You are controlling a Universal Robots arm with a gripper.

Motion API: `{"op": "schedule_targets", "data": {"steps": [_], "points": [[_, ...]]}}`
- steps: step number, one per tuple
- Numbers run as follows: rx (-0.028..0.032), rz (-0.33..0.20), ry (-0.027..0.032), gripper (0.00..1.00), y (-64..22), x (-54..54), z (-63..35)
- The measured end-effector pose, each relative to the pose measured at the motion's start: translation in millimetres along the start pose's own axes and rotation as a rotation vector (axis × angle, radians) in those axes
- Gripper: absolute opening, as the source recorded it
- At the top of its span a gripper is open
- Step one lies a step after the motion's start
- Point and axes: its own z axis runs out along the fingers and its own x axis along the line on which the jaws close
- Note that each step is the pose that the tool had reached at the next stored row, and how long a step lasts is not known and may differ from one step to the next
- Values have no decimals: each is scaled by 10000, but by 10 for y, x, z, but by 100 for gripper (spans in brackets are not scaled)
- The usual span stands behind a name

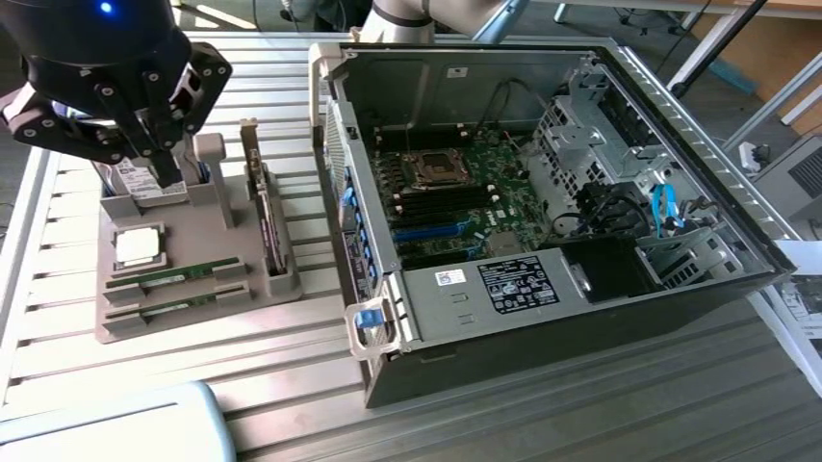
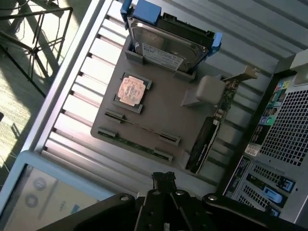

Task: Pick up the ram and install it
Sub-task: 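Pick up the ram and move it above insertion slot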

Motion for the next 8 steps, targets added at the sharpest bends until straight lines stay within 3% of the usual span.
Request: {"op": "schedule_targets", "data": {"steps": [8], "points": [[-53, -1973, 25, 10, 0, 0, 15]]}}
